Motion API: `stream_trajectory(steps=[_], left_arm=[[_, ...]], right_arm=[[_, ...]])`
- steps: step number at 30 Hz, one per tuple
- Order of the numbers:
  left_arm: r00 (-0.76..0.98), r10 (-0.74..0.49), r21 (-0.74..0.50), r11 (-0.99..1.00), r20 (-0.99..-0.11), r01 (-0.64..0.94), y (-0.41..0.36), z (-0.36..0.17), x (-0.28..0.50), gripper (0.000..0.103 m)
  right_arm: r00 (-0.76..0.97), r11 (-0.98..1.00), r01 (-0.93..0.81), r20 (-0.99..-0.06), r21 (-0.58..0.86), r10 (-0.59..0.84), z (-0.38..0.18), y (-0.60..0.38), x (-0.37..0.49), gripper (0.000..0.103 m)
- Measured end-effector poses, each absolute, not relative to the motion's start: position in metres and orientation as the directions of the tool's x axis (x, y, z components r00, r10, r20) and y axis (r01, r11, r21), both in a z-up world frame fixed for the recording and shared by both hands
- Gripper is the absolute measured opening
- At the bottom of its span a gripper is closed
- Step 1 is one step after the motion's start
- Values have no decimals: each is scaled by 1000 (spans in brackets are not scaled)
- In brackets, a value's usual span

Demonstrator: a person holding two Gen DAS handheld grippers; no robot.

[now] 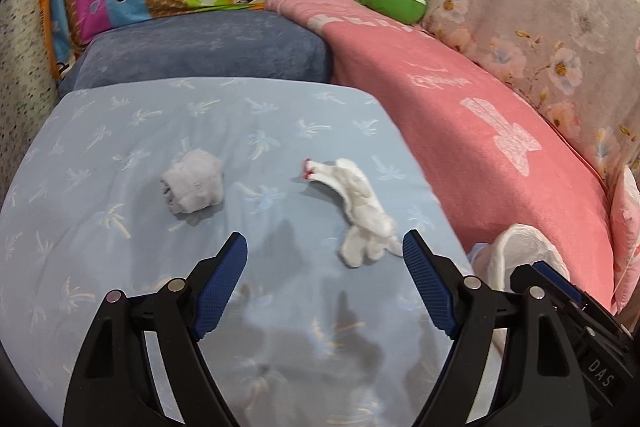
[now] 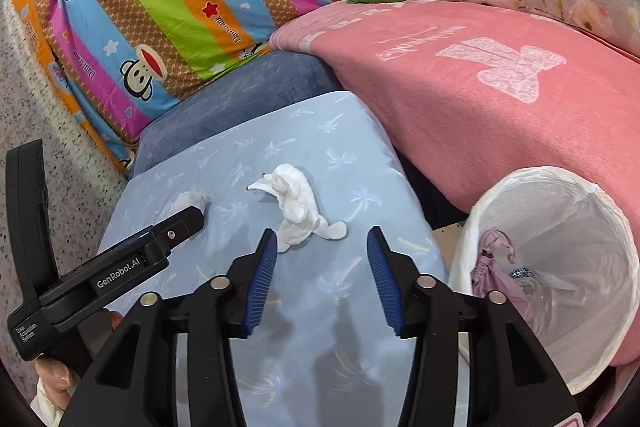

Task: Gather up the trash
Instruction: 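Move both tools back to the white sock and grey rolled sock, then grasp the grey rolled sock with the left tool while the right grasps the white sock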

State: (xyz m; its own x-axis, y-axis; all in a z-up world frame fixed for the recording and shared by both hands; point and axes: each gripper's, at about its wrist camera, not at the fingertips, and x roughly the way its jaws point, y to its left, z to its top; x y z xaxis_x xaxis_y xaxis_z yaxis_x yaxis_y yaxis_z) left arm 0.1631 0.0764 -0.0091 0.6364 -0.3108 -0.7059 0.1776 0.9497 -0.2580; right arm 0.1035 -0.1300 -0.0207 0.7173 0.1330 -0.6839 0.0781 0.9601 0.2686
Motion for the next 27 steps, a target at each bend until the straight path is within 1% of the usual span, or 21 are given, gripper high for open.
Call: stream_trajectory(steps=[8,12,21,27], left_arm=[[612,-263,-255,962,-746,102,112,-32,184,80],[601,-236,-248,967,-764,64,128,-41,197,85],[581,-186,-229,974,-792,1,153,-60,227,85],[579,-188,-227,974,-793,5,157,-66,241,85]], right_arm=[[676,966,56,-721,253,150,-46,-104,137,48],[659,966,53,-735,254,158,-58,-96,158,48],[625,964,66,-764,258,161,-86,-86,204,48],[605,963,87,-781,256,153,-102,-84,224,48]])
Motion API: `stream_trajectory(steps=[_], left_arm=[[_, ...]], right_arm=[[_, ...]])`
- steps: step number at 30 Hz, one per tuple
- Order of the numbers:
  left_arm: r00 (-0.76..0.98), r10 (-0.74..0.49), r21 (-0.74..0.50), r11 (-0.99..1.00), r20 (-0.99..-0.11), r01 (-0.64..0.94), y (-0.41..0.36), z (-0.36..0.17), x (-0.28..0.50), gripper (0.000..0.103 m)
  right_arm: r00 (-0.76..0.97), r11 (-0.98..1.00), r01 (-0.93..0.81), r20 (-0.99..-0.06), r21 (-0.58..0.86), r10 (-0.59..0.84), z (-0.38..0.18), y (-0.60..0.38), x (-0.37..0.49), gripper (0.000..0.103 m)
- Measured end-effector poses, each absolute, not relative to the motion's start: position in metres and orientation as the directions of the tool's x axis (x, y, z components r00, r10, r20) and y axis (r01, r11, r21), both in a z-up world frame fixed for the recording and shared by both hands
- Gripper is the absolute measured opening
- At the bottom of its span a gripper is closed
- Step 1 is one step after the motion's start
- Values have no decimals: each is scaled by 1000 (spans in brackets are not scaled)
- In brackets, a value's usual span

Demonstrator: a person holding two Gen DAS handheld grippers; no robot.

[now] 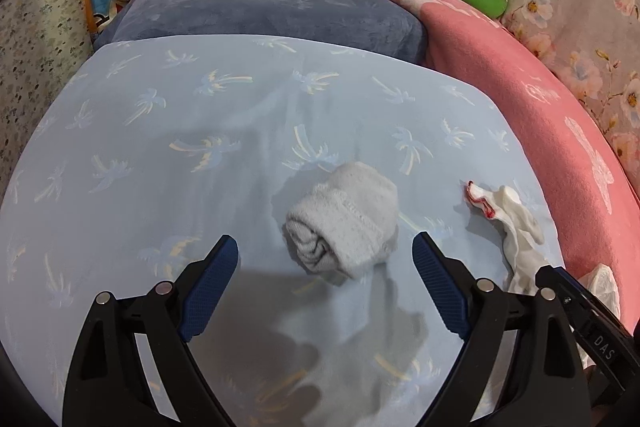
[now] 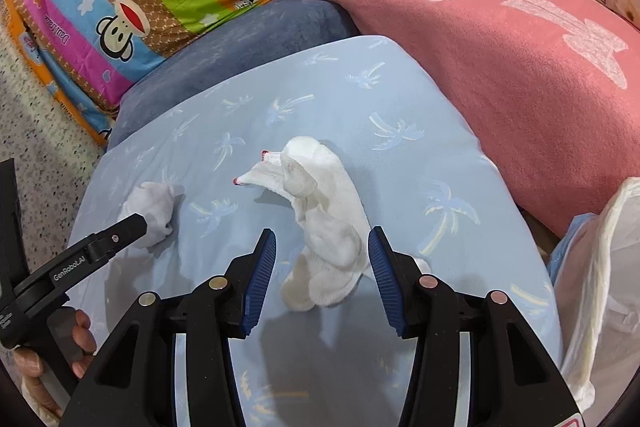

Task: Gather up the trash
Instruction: 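Grasp the grey rolled sock with the left tool while the right grasps the white sock, then carry the grey sock and white sock over the white lined bin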

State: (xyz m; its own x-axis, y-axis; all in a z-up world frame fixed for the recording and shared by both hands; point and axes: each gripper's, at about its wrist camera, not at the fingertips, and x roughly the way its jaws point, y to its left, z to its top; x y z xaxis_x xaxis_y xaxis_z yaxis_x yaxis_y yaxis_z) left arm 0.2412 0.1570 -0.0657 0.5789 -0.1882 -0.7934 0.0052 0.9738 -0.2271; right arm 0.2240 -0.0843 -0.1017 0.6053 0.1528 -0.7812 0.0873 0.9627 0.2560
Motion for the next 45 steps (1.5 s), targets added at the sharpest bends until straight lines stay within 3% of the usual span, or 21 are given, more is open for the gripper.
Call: stream_trajectory(steps=[5,7,9,11,13,16,32,45], left_arm=[[574,-206,-239,971,-793,19,155,-69,246,81],[561,-222,-248,968,-797,30,154,-73,249,65],[540,-250,-273,961,-804,39,154,-77,250,56],[543,-247,-272,962,-803,35,153,-77,248,50],[548,-245,-263,964,-800,47,151,-75,244,43],[549,-257,-267,962,-795,64,147,-71,240,38],[603,-318,-257,948,-731,187,101,-16,195,37],[612,-385,-225,919,-690,325,37,20,148,37]], right_arm=[[591,964,92,-793,248,148,-112,-83,232,48],[586,964,93,-797,249,149,-116,-82,233,48],[586,965,88,-796,247,151,-118,-79,234,48],[588,968,84,-796,236,143,-118,-79,234,41],[579,969,75,-801,237,151,-119,-77,232,19],[574,965,70,-801,255,170,-119,-77,227,8],[679,956,20,-706,292,201,-46,-86,159,6],[773,946,72,-617,316,147,8,-151,85,7]])
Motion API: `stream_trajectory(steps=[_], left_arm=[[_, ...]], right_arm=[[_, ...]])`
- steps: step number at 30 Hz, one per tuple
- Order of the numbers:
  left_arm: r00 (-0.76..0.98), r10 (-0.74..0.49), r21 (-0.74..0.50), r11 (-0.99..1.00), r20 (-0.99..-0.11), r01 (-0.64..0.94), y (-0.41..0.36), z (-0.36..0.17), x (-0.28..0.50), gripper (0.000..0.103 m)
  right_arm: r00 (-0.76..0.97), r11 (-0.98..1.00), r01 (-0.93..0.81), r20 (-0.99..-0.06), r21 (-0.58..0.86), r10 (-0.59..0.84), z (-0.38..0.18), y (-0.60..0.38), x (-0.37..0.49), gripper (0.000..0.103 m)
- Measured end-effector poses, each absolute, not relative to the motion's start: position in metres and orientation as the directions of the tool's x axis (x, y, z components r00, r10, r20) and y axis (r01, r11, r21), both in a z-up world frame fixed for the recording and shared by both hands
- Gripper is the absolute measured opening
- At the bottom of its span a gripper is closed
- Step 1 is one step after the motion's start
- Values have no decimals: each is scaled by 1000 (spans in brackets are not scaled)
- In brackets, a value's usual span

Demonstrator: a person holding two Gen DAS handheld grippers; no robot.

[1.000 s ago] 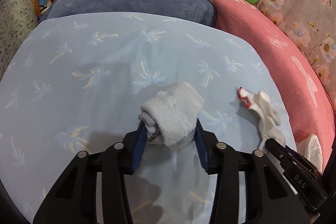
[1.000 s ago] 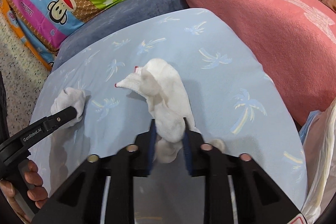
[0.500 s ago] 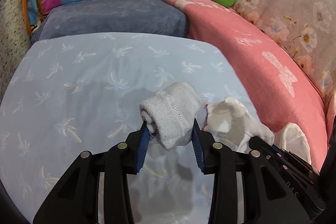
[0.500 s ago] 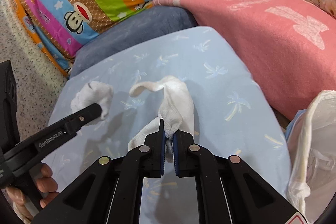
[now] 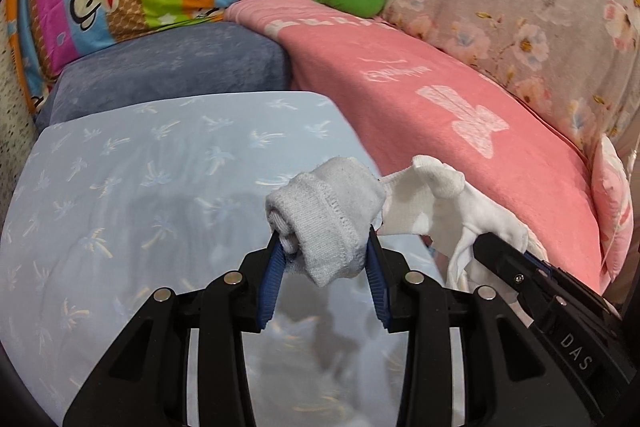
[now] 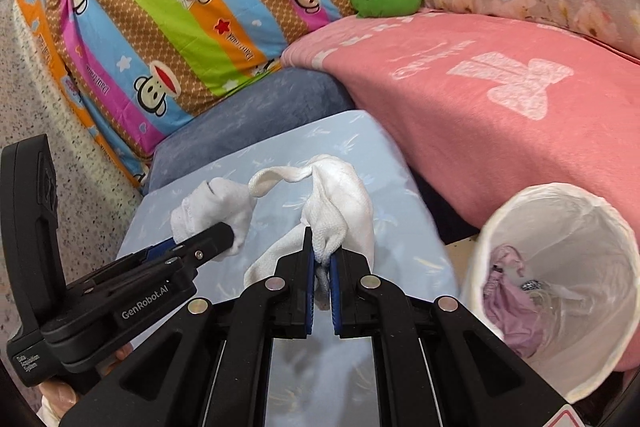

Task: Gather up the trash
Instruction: 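Carry the grey sock and white sock over the white lined bin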

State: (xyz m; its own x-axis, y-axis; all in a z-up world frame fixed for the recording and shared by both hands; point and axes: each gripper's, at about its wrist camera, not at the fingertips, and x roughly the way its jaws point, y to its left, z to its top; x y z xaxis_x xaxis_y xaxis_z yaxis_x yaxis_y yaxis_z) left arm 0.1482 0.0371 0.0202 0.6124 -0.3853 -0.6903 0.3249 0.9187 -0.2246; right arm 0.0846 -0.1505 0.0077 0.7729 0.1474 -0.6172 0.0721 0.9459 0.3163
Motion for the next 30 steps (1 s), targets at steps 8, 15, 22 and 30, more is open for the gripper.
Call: stream_trajectory(steps=[8,15,22,30], left_arm=[[591,-432,-194,885,-681,424,-14,31,120,37],[563,-470,-167,847,-680,504,-58,36,103,37],[534,-497,-155,814,-685,559,-91,36,90,38],[500,-508,-146,789,-701,596,-116,32,84,40]], right_arm=[[805,929,149,-587,339,85,19,-208,45,7],[817,911,216,-576,350,28,21,-252,18,7],[818,895,270,-575,356,-19,16,-286,-5,7],[812,881,306,-581,361,-45,10,-308,-13,7]])
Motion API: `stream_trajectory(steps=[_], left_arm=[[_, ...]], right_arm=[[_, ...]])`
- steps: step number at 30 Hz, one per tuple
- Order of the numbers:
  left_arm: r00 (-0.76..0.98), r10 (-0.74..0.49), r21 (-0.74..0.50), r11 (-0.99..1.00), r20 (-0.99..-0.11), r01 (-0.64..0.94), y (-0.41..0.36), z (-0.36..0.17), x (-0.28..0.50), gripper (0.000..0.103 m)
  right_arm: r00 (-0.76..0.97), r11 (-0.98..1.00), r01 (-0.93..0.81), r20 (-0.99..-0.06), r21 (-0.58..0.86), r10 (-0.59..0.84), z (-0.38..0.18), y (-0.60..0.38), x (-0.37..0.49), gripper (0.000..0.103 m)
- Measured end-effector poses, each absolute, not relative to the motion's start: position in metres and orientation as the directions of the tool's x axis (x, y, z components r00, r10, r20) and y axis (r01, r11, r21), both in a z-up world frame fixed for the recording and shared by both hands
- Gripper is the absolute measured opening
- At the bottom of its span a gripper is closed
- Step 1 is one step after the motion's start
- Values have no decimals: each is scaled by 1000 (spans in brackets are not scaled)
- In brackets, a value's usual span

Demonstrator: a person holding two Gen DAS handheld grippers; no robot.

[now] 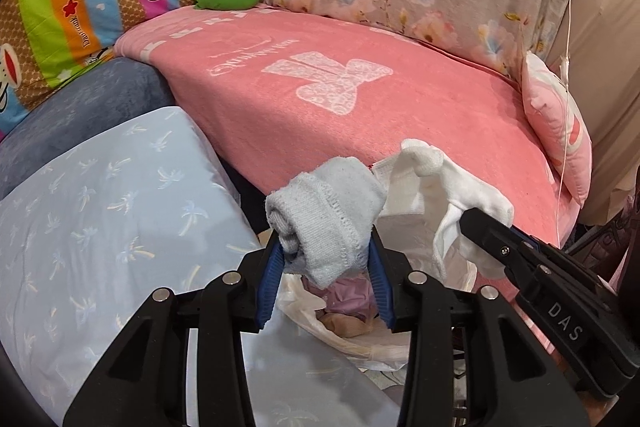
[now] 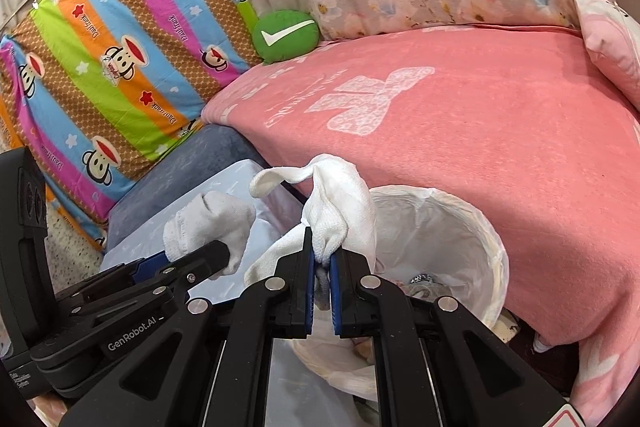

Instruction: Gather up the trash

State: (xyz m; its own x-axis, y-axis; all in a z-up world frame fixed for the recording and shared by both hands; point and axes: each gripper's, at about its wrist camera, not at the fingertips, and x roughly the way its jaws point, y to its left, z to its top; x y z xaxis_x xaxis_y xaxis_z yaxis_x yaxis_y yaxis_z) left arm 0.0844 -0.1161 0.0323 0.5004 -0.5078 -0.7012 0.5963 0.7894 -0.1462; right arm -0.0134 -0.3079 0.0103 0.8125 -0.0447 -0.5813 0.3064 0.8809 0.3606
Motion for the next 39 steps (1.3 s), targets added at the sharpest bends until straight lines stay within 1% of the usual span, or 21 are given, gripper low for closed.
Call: stream_trajectory(steps=[5,8,10,12,14,16,20,22,29,31,35,37,39], left_arm=[[485,-514,-155,782,-707,604,-123,30,85,46],[491,-523,-154,777,-697,610,-128,32,83,59],[499,-530,-163,780,-686,604,-128,34,83,72],[505,-532,-168,783,-679,599,-128,35,84,77],[509,-527,-165,787,-681,595,-127,35,86,77],[514,-517,-161,795,-685,585,-125,34,88,77],[526,-501,-156,809,-688,567,-120,31,89,77],[533,-492,-146,814,-689,563,-118,31,89,77],[555,-465,-114,827,-689,551,-113,28,87,77],[564,-456,-102,831,-688,547,-111,28,85,77],[582,-437,-81,840,-685,536,-106,28,81,77],[588,-431,-77,845,-685,530,-103,28,79,78],[597,-419,-69,852,-684,519,-99,29,79,81]], right_arm=[[809,872,325,-585,366,-56,7,-318,-16,7],[807,870,330,-588,366,-59,6,-321,-16,7],[806,869,332,-588,366,-60,5,-323,-15,7],[807,869,332,-588,367,-59,5,-323,-15,7],[808,870,330,-587,367,-59,5,-324,-13,8],[809,871,329,-584,365,-60,5,-325,-13,12],[809,871,328,-584,367,-59,3,-323,-11,16],[808,870,329,-585,366,-60,3,-322,-10,21],[802,880,315,-596,357,-45,3,-316,-11,24],[797,888,310,-603,340,-47,3,-311,-12,27],[788,910,292,-613,294,-55,6,-299,-14,29],[785,920,285,-616,269,-63,9,-293,-16,32],[782,926,282,-620,252,-70,11,-288,-19,34]])
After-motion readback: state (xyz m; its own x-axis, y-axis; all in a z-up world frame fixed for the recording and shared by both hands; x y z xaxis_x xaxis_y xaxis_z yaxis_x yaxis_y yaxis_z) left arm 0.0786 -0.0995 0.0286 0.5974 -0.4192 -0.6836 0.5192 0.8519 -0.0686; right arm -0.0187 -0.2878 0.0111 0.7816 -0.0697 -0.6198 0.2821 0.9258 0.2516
